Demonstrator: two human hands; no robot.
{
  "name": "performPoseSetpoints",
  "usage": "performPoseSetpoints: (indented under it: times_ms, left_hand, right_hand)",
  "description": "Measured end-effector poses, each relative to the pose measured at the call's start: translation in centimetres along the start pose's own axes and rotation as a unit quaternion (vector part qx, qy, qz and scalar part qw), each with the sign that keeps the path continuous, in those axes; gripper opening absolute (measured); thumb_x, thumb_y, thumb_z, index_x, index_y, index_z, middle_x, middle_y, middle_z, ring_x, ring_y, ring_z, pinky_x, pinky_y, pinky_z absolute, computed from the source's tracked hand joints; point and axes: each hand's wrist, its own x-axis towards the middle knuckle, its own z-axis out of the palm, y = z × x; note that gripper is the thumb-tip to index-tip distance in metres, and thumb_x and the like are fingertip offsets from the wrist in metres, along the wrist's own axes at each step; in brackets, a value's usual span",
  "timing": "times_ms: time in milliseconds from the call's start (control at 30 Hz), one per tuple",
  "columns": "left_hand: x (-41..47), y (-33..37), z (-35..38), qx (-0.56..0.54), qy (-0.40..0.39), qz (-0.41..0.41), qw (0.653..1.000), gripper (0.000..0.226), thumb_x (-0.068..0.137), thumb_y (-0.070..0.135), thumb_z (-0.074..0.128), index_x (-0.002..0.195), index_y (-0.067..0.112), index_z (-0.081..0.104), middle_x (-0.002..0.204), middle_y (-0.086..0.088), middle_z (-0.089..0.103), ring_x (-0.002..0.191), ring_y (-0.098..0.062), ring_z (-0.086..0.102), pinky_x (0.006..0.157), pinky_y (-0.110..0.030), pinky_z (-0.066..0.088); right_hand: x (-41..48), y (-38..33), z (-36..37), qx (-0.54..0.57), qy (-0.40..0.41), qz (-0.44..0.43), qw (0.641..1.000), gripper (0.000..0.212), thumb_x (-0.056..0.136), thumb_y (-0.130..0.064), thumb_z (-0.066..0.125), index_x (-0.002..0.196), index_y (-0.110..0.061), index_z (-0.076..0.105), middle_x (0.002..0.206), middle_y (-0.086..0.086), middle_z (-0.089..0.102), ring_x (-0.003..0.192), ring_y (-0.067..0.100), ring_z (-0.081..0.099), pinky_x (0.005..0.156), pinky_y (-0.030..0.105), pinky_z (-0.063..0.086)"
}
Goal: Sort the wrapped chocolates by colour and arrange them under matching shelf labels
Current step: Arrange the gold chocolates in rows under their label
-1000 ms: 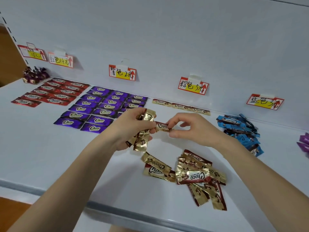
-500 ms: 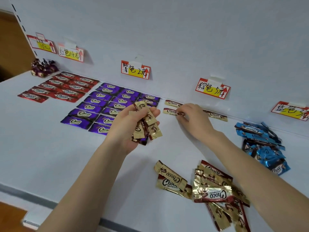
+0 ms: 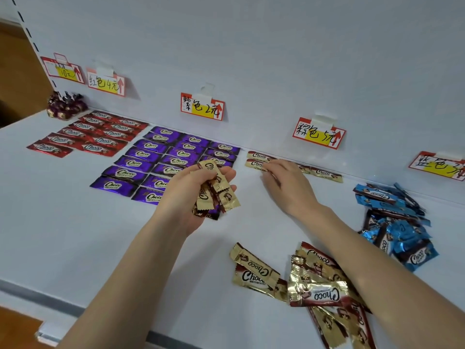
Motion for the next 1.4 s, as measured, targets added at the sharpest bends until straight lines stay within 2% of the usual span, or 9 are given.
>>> performPoseSetpoints:
  times_ms: [433, 600, 733, 867, 1000, 1100, 1233, 1300, 1400]
  left_hand:
    - [0.2, -0.2, -0.1, 0.025, -0.009, -0.004, 1.000, 0.015, 0.093, -0.001, 0.047, 0.099, 0.005, 0.059, 0.083, -0.010, 0.074, 0.077, -0.018, 0.072, 0.054, -0.030, 0.057]
    - [0.2, -0.2, -0.2, 0.044, -0.023, 0.002, 0.999, 0.014, 0.093, 0.002, 0.049, 0.099, 0.005, 0.061, 0.083, -0.009, 0.074, 0.072, -0.018, 0.072, 0.056, -0.029, 0.057]
    - [-0.1, -0.4, 0.0, 0.057, -0.032, 0.022, 0.998, 0.016, 0.093, 0.004, 0.052, 0.106, 0.005, 0.060, 0.086, -0.009, 0.074, 0.076, -0.018, 0.072, 0.056, -0.028, 0.056]
    - [-0.6, -0.3, 0.8, 0.059, -0.049, 0.041, 0.996, 0.016, 0.091, 0.005, 0.054, 0.105, 0.008, 0.061, 0.089, -0.005, 0.074, 0.084, -0.019, 0.072, 0.058, -0.030, 0.057]
    - [-2.0, 0.0, 1.7, 0.097, -0.073, 0.037, 0.992, 0.009, 0.086, 0.011, 0.060, 0.095, 0.010, 0.062, 0.083, -0.005, 0.074, 0.070, -0.018, 0.072, 0.054, -0.028, 0.056]
    - [-3.8, -0.4, 2.8, 0.143, -0.114, 0.033, 0.983, 0.012, 0.079, 0.018, 0.065, 0.086, 0.011, 0.059, 0.068, -0.003, 0.071, 0.053, -0.016, 0.066, 0.047, -0.023, 0.051]
    - [-6.0, -1.6, 4.1, 0.198, -0.172, 0.043, 0.964, 0.016, 0.079, 0.021, 0.064, 0.091, 0.011, 0.063, 0.065, 0.000, 0.065, 0.053, -0.010, 0.061, 0.048, -0.021, 0.049]
    - [-6.8, -2.0, 4.6, 0.199, -0.170, 0.035, 0.964, 0.022, 0.077, 0.031, 0.063, 0.090, 0.014, 0.066, 0.066, -0.001, 0.066, 0.053, -0.010, 0.061, 0.048, -0.021, 0.049]
    - [-7.5, -2.8, 4.8, 0.184, -0.127, -0.006, 0.975, 0.033, 0.090, 0.041, 0.052, 0.085, 0.014, 0.070, 0.066, -0.006, 0.069, 0.052, -0.012, 0.063, 0.047, -0.021, 0.049]
  right_hand:
    - [0.0, 0.2, 0.2, -0.009, -0.013, -0.017, 1.000, 0.030, 0.097, -0.024, 0.041, 0.116, -0.012, 0.060, 0.121, 0.002, 0.058, 0.113, 0.020, 0.047, 0.092, 0.029, 0.034]
    - [0.0, 0.3, 0.4, 0.014, 0.003, -0.011, 1.000, 0.031, 0.096, -0.023, 0.042, 0.119, -0.010, 0.057, 0.124, 0.003, 0.055, 0.116, 0.017, 0.043, 0.089, 0.019, 0.028]
    - [0.1, -0.1, -0.4, 0.084, 0.058, 0.029, 0.994, 0.027, 0.095, -0.017, 0.047, 0.117, -0.005, 0.058, 0.120, 0.008, 0.056, 0.114, 0.020, 0.047, 0.087, 0.012, 0.026]
    - [-0.1, -1.3, -3.3, 0.204, 0.075, 0.089, 0.972, 0.018, 0.093, -0.014, 0.051, 0.106, -0.009, 0.063, 0.107, 0.003, 0.062, 0.098, 0.012, 0.053, 0.086, 0.021, 0.040]
    - [-1.0, -4.1, -7.4, 0.336, 0.045, 0.085, 0.937, 0.015, 0.090, -0.013, 0.055, 0.081, -0.020, 0.065, 0.083, -0.004, 0.066, 0.081, 0.008, 0.062, 0.071, 0.021, 0.048]
    - [-2.5, -5.9, -9.9, 0.382, -0.002, 0.075, 0.921, 0.010, 0.088, -0.021, 0.058, 0.083, -0.021, 0.066, 0.072, -0.008, 0.068, 0.067, 0.003, 0.062, 0.057, 0.017, 0.048]
    - [-4.4, -7.3, -11.2, 0.403, -0.054, 0.062, 0.911, 0.006, 0.084, -0.024, 0.064, 0.090, -0.024, 0.065, 0.070, -0.005, 0.064, 0.060, 0.003, 0.057, 0.051, 0.018, 0.044]
    - [-5.3, -7.4, -11.4, 0.406, -0.031, 0.048, 0.912, 0.012, 0.082, -0.019, 0.066, 0.092, -0.025, 0.064, 0.070, -0.002, 0.061, 0.059, 0.003, 0.055, 0.050, 0.018, 0.042]
    - [-6.6, -7.1, -11.9, 0.441, 0.029, 0.050, 0.895, 0.016, 0.083, -0.012, 0.065, 0.090, -0.025, 0.062, 0.069, -0.011, 0.063, 0.060, 0.000, 0.057, 0.052, 0.016, 0.046]
